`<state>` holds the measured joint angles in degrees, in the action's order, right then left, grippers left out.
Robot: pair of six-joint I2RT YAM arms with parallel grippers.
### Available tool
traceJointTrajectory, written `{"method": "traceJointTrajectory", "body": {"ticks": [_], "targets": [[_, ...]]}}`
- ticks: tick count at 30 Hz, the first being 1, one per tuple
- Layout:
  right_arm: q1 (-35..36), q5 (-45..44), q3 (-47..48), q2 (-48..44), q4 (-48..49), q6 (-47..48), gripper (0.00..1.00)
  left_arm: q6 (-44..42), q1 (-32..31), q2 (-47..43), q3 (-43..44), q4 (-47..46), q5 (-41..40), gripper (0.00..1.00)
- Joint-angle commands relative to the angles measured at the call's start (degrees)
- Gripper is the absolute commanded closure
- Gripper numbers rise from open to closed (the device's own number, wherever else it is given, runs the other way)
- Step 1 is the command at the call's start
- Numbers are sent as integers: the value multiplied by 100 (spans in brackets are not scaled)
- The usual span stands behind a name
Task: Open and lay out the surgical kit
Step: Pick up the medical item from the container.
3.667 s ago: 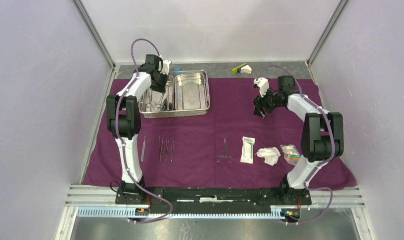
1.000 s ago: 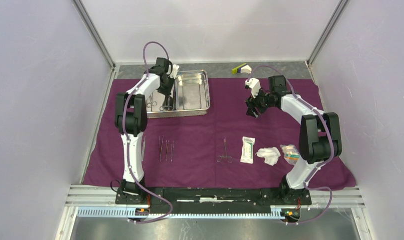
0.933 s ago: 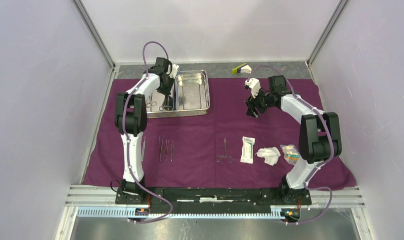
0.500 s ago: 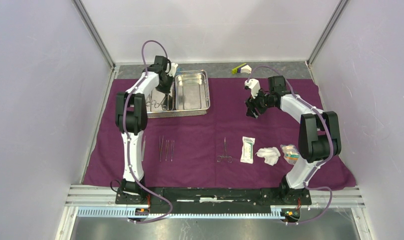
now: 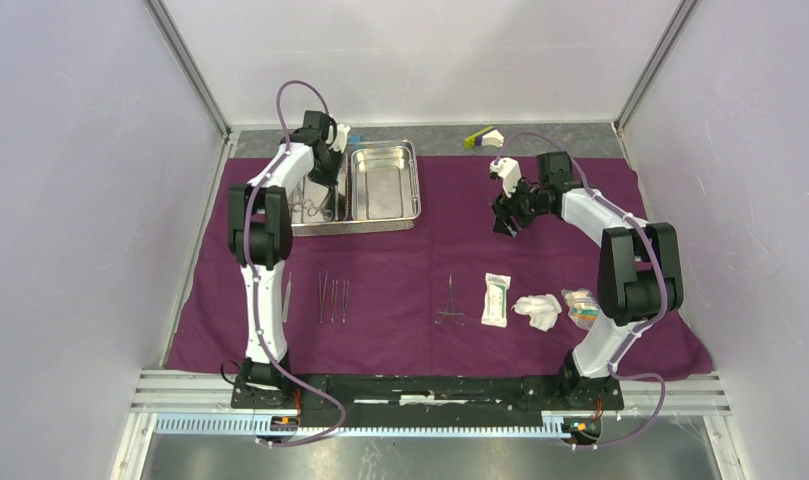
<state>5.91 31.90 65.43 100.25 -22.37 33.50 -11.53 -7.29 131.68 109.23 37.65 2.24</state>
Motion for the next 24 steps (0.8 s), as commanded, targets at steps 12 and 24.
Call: {"method": "traceJointTrajectory", "body": {"ticks": [12,24], "targets": [[38,71,124,49,-22,48,34,465,148,-790,-149,32,225,98],[63,80,158,39,-19,24,34,460,149,-816,152,78,251,98]]}}
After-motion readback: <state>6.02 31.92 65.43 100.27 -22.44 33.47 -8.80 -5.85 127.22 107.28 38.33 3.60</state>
